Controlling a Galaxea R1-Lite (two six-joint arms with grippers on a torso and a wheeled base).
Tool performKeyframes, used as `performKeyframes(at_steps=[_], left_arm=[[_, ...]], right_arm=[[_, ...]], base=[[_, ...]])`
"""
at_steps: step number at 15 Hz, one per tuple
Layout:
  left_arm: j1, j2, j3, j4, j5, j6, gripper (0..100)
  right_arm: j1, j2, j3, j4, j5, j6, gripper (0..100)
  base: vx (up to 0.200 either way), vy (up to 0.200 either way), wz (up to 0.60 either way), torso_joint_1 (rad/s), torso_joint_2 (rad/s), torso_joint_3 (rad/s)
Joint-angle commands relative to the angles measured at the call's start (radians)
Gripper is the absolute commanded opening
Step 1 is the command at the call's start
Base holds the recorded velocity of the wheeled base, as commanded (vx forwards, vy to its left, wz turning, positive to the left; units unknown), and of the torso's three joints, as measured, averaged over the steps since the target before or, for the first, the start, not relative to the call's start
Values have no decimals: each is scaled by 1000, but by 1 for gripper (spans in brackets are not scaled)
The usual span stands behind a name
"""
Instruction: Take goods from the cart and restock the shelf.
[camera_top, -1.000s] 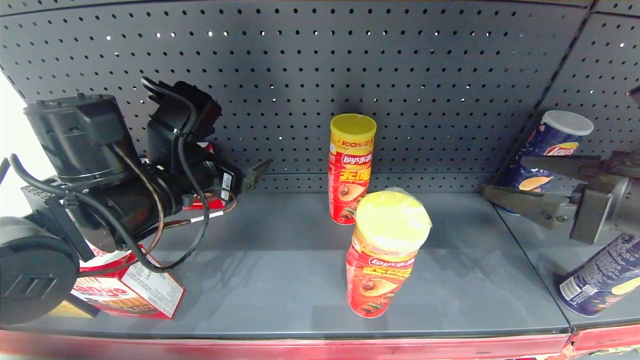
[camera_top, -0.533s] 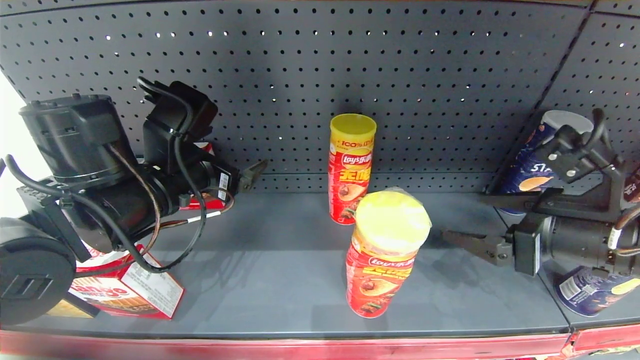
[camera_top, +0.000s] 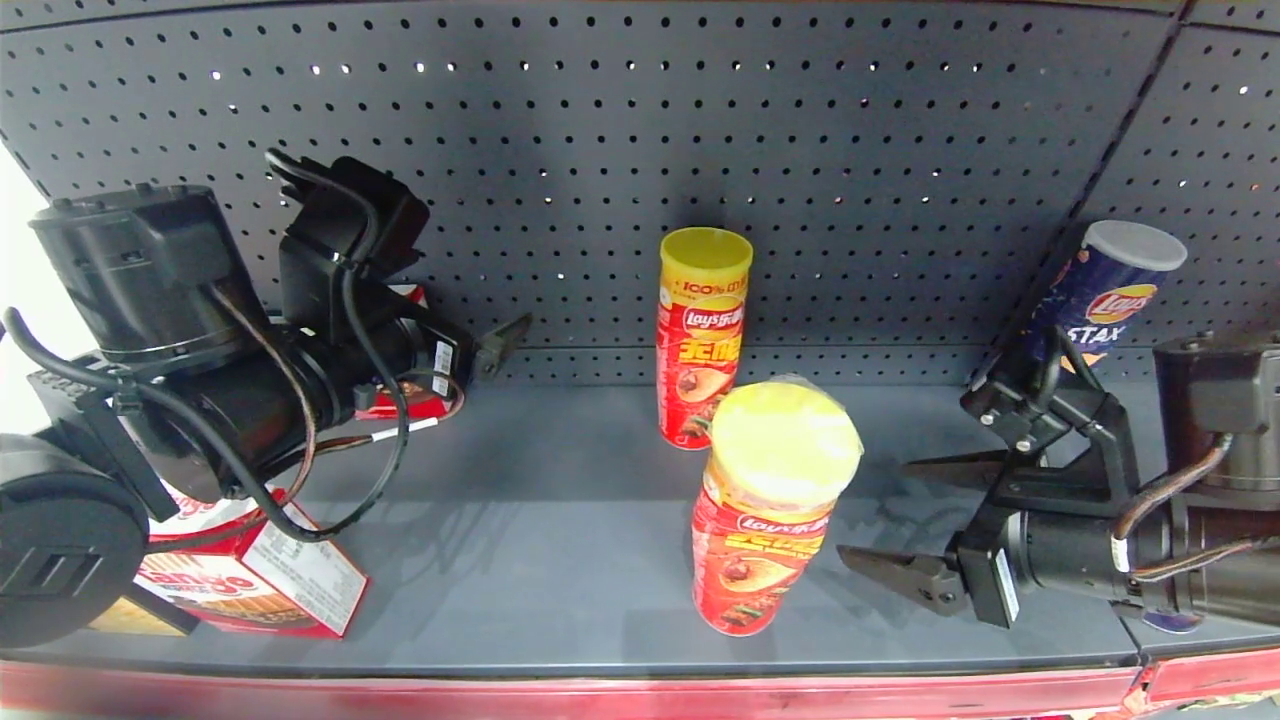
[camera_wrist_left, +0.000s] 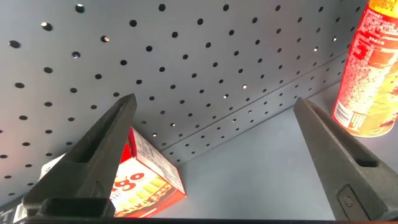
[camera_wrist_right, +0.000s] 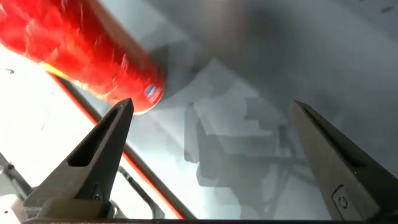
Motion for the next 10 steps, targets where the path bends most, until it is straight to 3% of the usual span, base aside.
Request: performKeyframes(at_steps=[1, 10], left_arm=[[-1, 1, 0, -1, 0, 0, 100], [-1, -5, 0, -2, 0, 0, 100]], right_arm=[[12, 38, -5, -2, 0, -1, 100], [46, 130, -69, -5, -1, -1, 100]], base=[[0, 0, 0, 0, 0, 0], [0, 0, 0, 0, 0, 0]])
